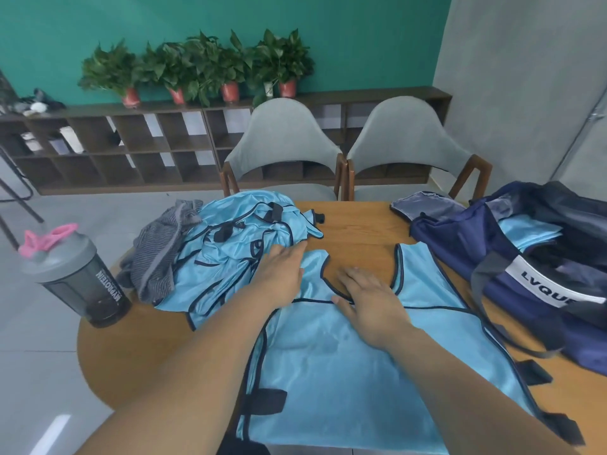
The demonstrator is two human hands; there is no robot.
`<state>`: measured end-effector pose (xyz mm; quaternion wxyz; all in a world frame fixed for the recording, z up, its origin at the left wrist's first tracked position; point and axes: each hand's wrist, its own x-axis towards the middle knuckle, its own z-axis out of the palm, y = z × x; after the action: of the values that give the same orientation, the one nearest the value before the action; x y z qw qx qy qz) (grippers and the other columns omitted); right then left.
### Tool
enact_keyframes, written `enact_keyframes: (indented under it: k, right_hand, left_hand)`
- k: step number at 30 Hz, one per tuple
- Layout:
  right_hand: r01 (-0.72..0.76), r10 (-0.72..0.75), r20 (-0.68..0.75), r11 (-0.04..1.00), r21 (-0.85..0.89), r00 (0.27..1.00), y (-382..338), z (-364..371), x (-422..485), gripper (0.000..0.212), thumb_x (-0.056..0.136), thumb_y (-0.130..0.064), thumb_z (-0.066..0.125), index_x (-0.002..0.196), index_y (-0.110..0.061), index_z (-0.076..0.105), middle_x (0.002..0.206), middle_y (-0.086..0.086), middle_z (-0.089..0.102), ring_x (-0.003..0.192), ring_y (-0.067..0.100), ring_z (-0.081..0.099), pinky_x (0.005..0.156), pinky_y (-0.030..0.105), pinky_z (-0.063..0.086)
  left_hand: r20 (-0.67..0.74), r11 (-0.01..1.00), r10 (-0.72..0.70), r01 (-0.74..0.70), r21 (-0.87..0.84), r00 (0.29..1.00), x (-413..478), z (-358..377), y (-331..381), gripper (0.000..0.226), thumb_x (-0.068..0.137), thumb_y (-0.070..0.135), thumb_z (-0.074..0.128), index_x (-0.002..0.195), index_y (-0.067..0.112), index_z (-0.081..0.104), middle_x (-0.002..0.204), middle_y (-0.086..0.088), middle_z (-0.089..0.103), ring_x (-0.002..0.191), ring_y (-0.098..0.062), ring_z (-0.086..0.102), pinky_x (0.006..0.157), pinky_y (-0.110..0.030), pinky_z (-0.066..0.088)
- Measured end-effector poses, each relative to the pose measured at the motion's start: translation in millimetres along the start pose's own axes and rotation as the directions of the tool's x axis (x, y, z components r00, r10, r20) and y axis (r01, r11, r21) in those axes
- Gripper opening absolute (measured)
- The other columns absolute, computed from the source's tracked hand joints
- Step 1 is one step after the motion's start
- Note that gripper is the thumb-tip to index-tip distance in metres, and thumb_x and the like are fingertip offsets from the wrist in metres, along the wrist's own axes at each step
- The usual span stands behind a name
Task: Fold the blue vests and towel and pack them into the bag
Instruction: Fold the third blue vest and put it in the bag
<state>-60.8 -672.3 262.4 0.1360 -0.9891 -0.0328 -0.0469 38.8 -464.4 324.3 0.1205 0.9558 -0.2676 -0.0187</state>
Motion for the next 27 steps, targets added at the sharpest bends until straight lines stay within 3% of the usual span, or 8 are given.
enact_keyframes:
  k: [3, 6, 9, 12, 15, 20, 24, 27]
  right_hand:
    - [-0.009, 0.009, 0.005, 1.000, -0.017, 1.000, 2, 1, 0, 0.064, 0.106, -0.065, 0.020, 0.163, -0.035, 0.026, 0.172, -0.013, 0.017, 0.159, 0.011, 0.006, 0.129, 0.035, 0.008]
    - [-0.010, 0.011, 0.004, 1.000, -0.015, 1.000, 1, 0, 0, 0.063, 0.106, -0.065, 0.020, 0.162, -0.037, 0.027, 0.172, -0.015, 0.016, 0.159, 0.009, 0.005, 0.129, 0.034, 0.007]
    - [-0.019, 0.019, -0.011, 1.000, -0.006, 1.000, 1, 1, 0, 0.062, 0.106, -0.065, 0.020, 0.160, -0.037, 0.031, 0.171, -0.015, 0.019, 0.159, 0.010, 0.008, 0.129, 0.033, 0.009]
    - [-0.024, 0.023, -0.022, 0.999, -0.027, 0.999, 2, 3, 1, 0.065, 0.105, -0.067, 0.017, 0.160, -0.035, 0.031, 0.171, -0.014, 0.021, 0.159, 0.011, 0.011, 0.129, 0.035, 0.013]
    - [-0.027, 0.027, -0.028, 0.999, -0.017, 0.999, 3, 5, 3, 0.066, 0.106, -0.066, 0.017, 0.161, -0.033, 0.031, 0.171, -0.013, 0.022, 0.158, 0.011, 0.013, 0.129, 0.036, 0.014]
    - [-0.033, 0.032, -0.033, 0.999, -0.014, 0.999, 3, 7, 2, 0.066, 0.105, -0.068, 0.016, 0.160, -0.034, 0.032, 0.170, -0.013, 0.023, 0.158, 0.012, 0.015, 0.129, 0.037, 0.015]
    - [-0.031, 0.031, -0.030, 0.999, -0.007, 0.999, 2, 5, 2, 0.067, 0.105, -0.068, 0.013, 0.160, -0.035, 0.031, 0.171, -0.014, 0.021, 0.158, 0.010, 0.012, 0.129, 0.037, 0.014]
    - [-0.030, 0.030, -0.030, 1.000, 0.006, 0.999, 2, 3, 1, 0.065, 0.105, -0.067, 0.015, 0.160, -0.036, 0.032, 0.171, -0.015, 0.021, 0.158, 0.009, 0.011, 0.129, 0.036, 0.013]
  left_hand:
    - [0.089, 0.994, -0.026, 0.017, 0.109, 0.996, 24, -8, 3, 0.060, 0.110, 0.035, 0.046, 0.164, 0.020, 0.023, 0.144, -0.010, 0.057, 0.134, -0.030, 0.037, 0.113, -0.042, 0.034]
    - [0.122, 0.989, -0.061, 0.044, 0.140, 0.991, 43, -14, 2, 0.054, 0.106, 0.043, 0.057, 0.155, 0.023, 0.045, 0.145, -0.012, 0.057, 0.136, -0.032, 0.042, 0.112, -0.042, 0.036]
    - [0.157, 0.990, -0.085, 0.066, 0.122, 0.984, 57, -28, -5, 0.036, 0.097, 0.052, 0.066, 0.125, 0.029, 0.069, 0.124, -0.007, 0.065, 0.123, -0.031, 0.056, 0.102, -0.041, 0.048]
    - [0.138, 0.999, -0.045, 0.049, -0.024, 0.989, 65, -45, -15, 0.019, 0.092, 0.055, 0.072, 0.092, 0.040, 0.061, 0.106, 0.000, 0.062, 0.109, -0.026, 0.055, 0.093, -0.040, 0.049]
    - [0.174, 0.988, 0.035, -0.007, -0.156, 0.984, 69, -63, -16, 0.023, 0.094, 0.048, 0.074, 0.094, 0.033, 0.056, 0.096, 0.002, 0.060, 0.093, -0.023, 0.058, 0.077, -0.035, 0.048]
    - [0.227, 0.968, 0.040, 0.019, -0.252, 0.973, 72, -88, -12, 0.033, 0.087, 0.043, 0.084, 0.108, 0.034, 0.061, 0.120, -0.006, 0.063, 0.112, -0.025, 0.064, 0.099, -0.046, 0.054]
    - [0.189, 0.923, 0.056, 0.022, -0.385, 0.980, 78, -101, -15, 0.039, 0.088, 0.025, 0.086, 0.119, 0.037, 0.067, 0.109, 0.001, 0.060, 0.087, -0.011, 0.061, 0.079, -0.029, 0.049]
    - [0.025, 0.904, 0.031, -0.017, -0.426, 0.999, 81, -93, -21, 0.038, 0.091, 0.008, 0.080, 0.118, 0.034, 0.070, 0.114, 0.003, 0.061, 0.087, -0.013, 0.060, 0.074, -0.022, 0.049]
